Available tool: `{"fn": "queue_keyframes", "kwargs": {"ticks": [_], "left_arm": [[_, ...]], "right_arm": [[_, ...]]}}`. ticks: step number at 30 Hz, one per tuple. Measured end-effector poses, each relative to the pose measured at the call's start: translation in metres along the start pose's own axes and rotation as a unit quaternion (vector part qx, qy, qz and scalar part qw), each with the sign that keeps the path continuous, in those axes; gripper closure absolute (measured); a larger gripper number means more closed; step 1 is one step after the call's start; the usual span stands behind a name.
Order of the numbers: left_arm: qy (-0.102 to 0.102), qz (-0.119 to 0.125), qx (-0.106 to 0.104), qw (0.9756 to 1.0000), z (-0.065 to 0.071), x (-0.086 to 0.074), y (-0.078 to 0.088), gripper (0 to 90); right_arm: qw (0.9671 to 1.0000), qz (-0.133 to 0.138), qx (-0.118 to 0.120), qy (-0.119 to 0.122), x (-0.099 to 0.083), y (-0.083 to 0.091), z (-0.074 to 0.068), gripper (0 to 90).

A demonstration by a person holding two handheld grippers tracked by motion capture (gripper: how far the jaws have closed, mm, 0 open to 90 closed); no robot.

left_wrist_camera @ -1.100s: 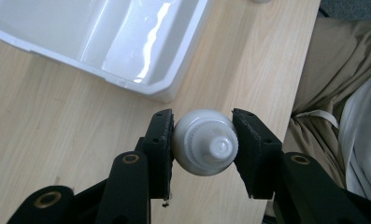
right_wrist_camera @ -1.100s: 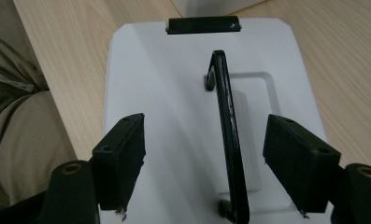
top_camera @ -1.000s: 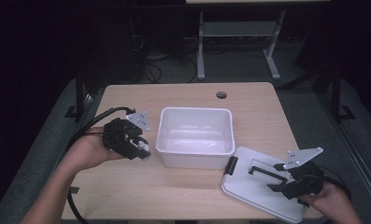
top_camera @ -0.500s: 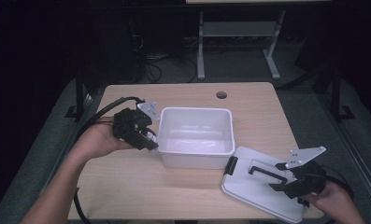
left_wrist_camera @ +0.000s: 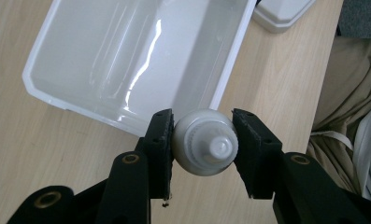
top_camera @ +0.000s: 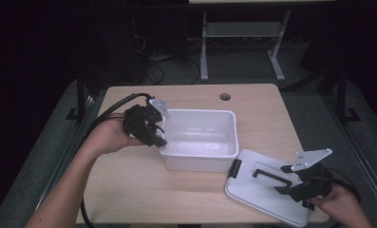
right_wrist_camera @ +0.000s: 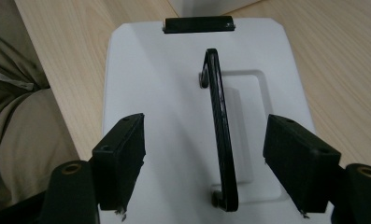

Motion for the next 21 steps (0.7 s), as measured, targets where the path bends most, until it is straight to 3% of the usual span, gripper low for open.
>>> {"fn": "queue_keyframes", "kwargs": {"ticks": [21], "left_arm": [[0.004,-0.015,-0.001,0.9999,-0.020,0.014,-0.018,59.6]], "right_arm": [[1.0000,-0.002,-0.001,-0.002,-0.003,0.003,0.003,29.0]]}}
Point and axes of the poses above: each handheld gripper's, and its own axes: y roughly backward along the jaws, x roughly out of its top, z roughly to its right, the point moved 7 cm from there along -y, roughly forward along the jaws, and after that the axes turned 11 degrees about -x, right-handed, at the moved point
